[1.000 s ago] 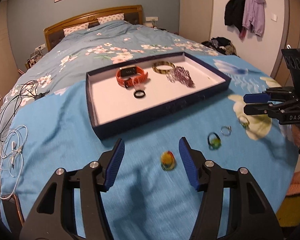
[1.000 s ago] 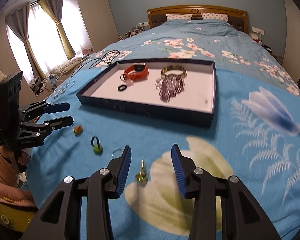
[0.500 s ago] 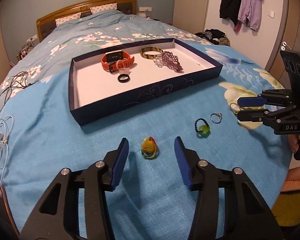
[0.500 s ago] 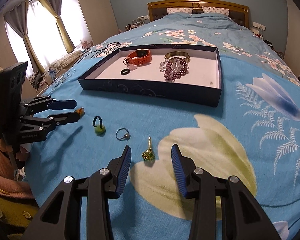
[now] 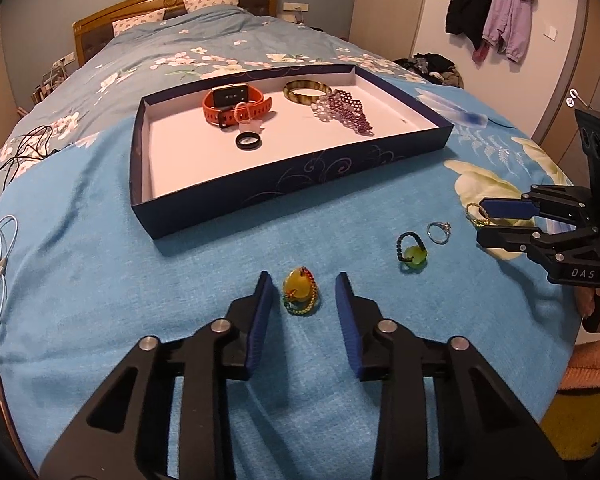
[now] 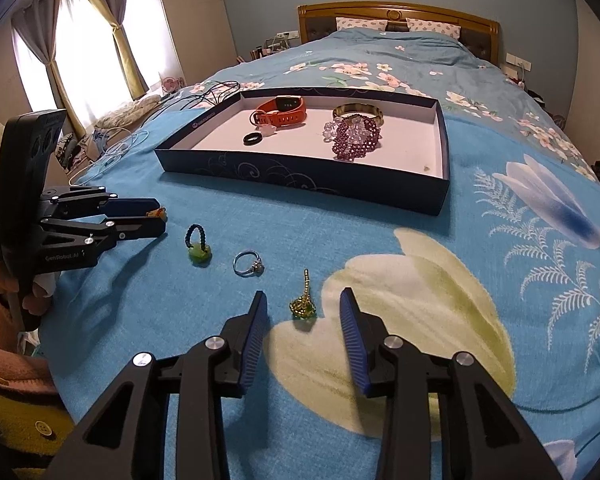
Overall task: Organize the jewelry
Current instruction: 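Grasp the yellow stone ring with the left tool while the right tool grasps the gold pendant, then carry the yellow ring with the left tool while the right tool carries the gold pendant into the lid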
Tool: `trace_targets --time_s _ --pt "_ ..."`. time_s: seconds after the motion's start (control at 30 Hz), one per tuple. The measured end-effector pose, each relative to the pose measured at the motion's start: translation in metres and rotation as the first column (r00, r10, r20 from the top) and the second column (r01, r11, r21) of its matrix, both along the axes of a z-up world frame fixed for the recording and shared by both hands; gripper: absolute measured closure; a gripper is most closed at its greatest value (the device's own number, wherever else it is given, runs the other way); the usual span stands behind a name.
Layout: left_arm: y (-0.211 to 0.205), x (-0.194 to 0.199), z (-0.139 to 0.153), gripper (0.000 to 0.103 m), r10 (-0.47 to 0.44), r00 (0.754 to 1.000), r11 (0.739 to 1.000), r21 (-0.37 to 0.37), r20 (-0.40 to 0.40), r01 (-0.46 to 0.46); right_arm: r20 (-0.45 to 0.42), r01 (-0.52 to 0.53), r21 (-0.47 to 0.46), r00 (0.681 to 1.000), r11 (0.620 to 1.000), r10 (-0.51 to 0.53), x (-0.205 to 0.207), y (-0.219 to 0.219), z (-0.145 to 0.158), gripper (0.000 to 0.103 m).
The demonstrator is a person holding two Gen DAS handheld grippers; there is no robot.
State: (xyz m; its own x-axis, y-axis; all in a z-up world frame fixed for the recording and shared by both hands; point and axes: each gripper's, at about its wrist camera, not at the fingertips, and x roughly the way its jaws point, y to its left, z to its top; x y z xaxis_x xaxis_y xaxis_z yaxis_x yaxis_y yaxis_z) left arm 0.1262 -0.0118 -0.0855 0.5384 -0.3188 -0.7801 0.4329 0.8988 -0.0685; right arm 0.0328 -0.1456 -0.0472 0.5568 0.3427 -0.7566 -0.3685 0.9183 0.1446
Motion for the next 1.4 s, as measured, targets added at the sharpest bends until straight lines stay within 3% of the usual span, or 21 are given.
trace_targets --time_s 0.13,0.43,1.4 --pt "0.0 0.001 0.0 0.086 0.014 1.0 1.0 0.014 0.006 -0.014 0.005 -0.003 -0.015 1.0 1.0 0.003 -0.001 0.002 0.0 0.075" --pt "-0.001 -0.001 0.001 0.087 0.02 1.0 1.0 0.014 0.017 -0.02 0.013 0.021 -0.025 1.0 0.999 -0.02 0.001 0.0 0.0 0.092" --pt "0.003 -0.008 0.015 0.087 0.033 0.998 0.998 -0.052 0.058 -0.03 0.082 0.036 0.052 0.996 0.998 -0.04 0.006 -0.006 0.019 0.093"
